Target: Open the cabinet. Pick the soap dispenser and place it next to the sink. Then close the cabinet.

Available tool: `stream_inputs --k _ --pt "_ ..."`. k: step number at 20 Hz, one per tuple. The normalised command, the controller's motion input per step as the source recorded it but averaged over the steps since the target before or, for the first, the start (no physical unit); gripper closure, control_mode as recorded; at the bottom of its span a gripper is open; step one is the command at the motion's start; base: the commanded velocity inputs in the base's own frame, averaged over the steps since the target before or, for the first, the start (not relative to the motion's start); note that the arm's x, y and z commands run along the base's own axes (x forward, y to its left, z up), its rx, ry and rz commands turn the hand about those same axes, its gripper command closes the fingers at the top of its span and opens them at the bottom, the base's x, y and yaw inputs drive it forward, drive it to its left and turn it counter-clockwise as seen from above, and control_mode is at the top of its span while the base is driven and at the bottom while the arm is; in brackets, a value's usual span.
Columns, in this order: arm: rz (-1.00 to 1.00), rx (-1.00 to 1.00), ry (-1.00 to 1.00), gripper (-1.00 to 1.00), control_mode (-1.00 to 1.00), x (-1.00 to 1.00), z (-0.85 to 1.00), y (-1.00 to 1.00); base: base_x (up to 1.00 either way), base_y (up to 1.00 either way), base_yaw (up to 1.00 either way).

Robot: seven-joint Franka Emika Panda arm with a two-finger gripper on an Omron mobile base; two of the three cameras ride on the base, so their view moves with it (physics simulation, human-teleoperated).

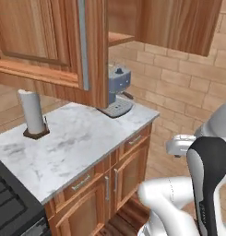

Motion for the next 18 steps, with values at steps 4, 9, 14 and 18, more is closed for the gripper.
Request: stream_inputs --k 4,9,14,18 --pt "0.00 0.00 0.00 -1.00 1.00 0.00 0.00 0.00 0.05 -0.12 0.92" --pt "0.00 0.00 0.00 -1.00 1.00 0.00 0.00 0.00 0.19 -0.22 0.75" --pt "0.00 0.00 0.00 -1.00 1.00 0.00 0.00 0.00 0.21 -0.34 0.52" --pt "0.00 0.00 0.00 -1.00 1.00 0.00 0.00 0.00 0.22 -0.40 0.45"
